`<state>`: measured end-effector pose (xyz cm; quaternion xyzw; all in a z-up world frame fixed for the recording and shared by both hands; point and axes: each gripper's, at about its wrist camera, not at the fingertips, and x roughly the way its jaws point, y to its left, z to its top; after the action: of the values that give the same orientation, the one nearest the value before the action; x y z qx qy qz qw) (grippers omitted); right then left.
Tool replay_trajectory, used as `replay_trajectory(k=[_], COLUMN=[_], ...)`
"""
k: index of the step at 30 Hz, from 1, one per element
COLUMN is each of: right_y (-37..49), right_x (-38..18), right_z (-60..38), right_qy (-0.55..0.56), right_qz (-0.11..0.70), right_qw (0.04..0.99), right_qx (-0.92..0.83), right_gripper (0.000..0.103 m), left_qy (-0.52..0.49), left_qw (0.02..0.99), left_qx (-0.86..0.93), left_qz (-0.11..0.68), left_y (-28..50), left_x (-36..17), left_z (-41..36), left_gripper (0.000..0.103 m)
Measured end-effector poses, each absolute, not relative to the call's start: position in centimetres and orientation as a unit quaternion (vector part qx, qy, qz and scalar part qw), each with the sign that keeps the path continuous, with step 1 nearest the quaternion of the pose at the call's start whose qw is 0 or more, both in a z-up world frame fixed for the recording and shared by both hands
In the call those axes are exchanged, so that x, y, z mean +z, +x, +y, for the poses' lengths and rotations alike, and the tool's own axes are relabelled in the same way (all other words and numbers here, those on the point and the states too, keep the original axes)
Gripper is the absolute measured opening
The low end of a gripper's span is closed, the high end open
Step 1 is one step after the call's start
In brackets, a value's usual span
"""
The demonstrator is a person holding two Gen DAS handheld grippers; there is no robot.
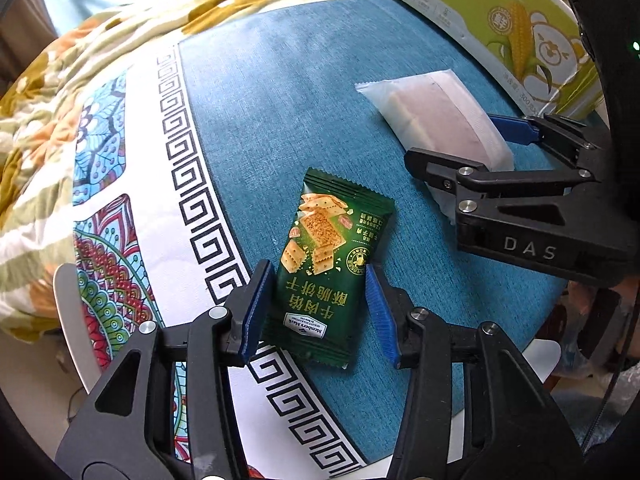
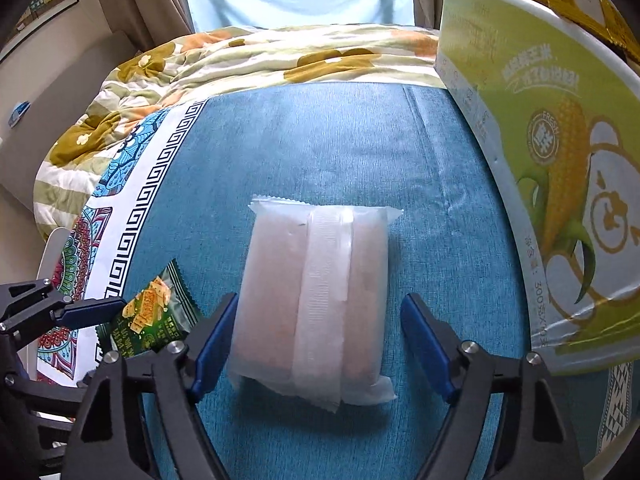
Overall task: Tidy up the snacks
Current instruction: 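Lift both held items and carry them over the cardboard box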
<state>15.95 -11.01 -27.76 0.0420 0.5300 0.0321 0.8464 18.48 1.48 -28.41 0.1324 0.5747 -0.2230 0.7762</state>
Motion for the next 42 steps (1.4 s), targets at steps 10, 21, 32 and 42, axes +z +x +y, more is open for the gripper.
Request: replay_trajectory(k=[10, 21, 32, 42], right_y=[15.6, 13.6, 11.0, 9.2], right_x=[-27.1, -21.4, -11.3, -5.6], right_z=[-10.2, -10.8, -15.4, -26.0], right_qy=[0.026, 0.033, 0.065, 0.068], right_qz=[0.525, 0.486, 0.417, 0.375], right_qw=[0.850, 0.873, 0.906, 0.924], right_qx=[0.038, 0.039, 0.030, 0.028], right_gripper=[0.059, 0.059, 0.059, 0.059], left_qy=[0.113, 0.111, 0.103, 0.047], left_qw=[0.788, 0.814, 0.854, 0.880], left_qx=[-0.218, -0.230, -0.245, -0.239], left_qz=[0.565, 0.522, 0.448, 0.408], left_y=[18.6, 17.7, 17.3, 17.4], left_x=[-27.6, -21.7, -11.2, -5.3], left_z=[1.8, 1.3, -4.5, -14.8], left_gripper=[0.042, 0.042, 0.042, 0.042])
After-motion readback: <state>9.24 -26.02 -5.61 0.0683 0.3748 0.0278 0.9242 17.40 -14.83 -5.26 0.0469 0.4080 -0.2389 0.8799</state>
